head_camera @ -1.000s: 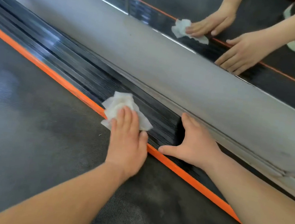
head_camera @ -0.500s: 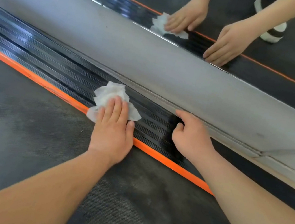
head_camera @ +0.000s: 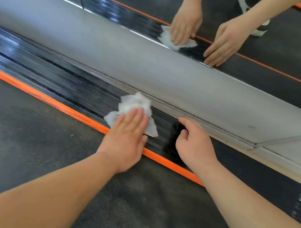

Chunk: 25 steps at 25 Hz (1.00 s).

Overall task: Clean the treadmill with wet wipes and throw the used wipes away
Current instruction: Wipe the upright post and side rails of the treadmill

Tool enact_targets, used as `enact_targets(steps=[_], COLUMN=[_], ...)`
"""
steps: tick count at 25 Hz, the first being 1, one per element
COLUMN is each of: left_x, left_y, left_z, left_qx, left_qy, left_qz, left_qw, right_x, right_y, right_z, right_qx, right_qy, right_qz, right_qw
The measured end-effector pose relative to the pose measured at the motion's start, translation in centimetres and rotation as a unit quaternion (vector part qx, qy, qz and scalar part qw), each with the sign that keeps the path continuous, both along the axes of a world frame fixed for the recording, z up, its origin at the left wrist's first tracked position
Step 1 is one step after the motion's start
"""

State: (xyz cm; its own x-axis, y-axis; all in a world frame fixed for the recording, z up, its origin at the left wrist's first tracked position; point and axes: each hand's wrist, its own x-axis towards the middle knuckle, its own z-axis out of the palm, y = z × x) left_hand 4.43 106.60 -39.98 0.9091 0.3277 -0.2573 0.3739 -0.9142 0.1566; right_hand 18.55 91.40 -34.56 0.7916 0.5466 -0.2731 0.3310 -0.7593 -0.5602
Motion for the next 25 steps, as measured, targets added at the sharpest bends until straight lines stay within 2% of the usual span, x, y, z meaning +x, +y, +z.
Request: enact_targets(steps=[2,3,4,6,7,9,11,13,14,16,18,20,21,23,25], left_x=[0.5,1.0,1.4,2.0,2.6,3.9,4.3,4.8,5.1,5.5,5.9,6.8,7.0,6.6,5.8], left_y=[-1.5,-3.3,-5.2,-7.9,-7.9,-6.5,-6.0,-7.7,-9.3,-13.4,-15.9,-15.3,-14.4,-12.5,-12.4], left_z=[0.4,0.6,0.7,1.1,1.1,0.8,0.3,0.5,0.8,1.4,1.9,1.7,1.5,1.1,1.1], left_qx=[-0.004,-0.012,-0.019,-0.046,-0.048,-0.003,0.032,0.017,-0.006,-0.039,-0.073,-0.072,-0.049,-0.004,0.004], left_qy=[0.016,0.012,0.001,0.002,0.0,0.002,0.021,0.029,0.02,0.017,0.016,0.011,0.013,0.027,0.04], left_qz=[0.059,0.023,-0.057,-0.237,-0.277,-0.241,-0.103,-0.006,-0.008,-0.117,-0.248,-0.305,-0.294,-0.185,-0.091], left_qw=[0.998,1.0,0.998,0.97,0.96,0.971,0.994,0.999,1.0,0.992,0.966,0.949,0.954,0.982,0.995], right_x=[-0.1,-0.2,-0.3,-0.3,-0.2,0.1,0.1,0.0,-0.2,-0.4,-0.4,-0.3,-0.2,-0.4,-0.7], right_y=[-0.6,-1.0,-1.5,-2.8,-3.6,-5.5,-7.7,-9.7,-10.5,-11.8,-12.4,-12.5,-12.4,-12.0,-11.6], right_z=[0.1,0.0,0.0,0.1,0.1,0.3,0.3,0.0,-0.3,-0.7,-0.8,-0.7,-0.7,-0.7,-0.8], right_qx=[-0.005,-0.006,-0.005,-0.013,-0.017,-0.018,-0.034,-0.046,-0.05,-0.052,-0.048,-0.047,-0.047,-0.046,-0.045], right_qy=[-0.005,-0.006,-0.002,0.012,0.011,-0.008,-0.015,-0.011,-0.008,-0.004,-0.005,-0.015,-0.022,-0.022,-0.013], right_qz=[-0.001,-0.002,-0.004,-0.013,-0.019,-0.036,-0.057,-0.076,-0.082,-0.087,-0.099,-0.109,-0.108,-0.094,-0.083], right_qw=[1.0,1.0,1.0,1.0,1.0,0.999,0.998,0.996,0.995,0.995,0.994,0.993,0.993,0.994,0.995])
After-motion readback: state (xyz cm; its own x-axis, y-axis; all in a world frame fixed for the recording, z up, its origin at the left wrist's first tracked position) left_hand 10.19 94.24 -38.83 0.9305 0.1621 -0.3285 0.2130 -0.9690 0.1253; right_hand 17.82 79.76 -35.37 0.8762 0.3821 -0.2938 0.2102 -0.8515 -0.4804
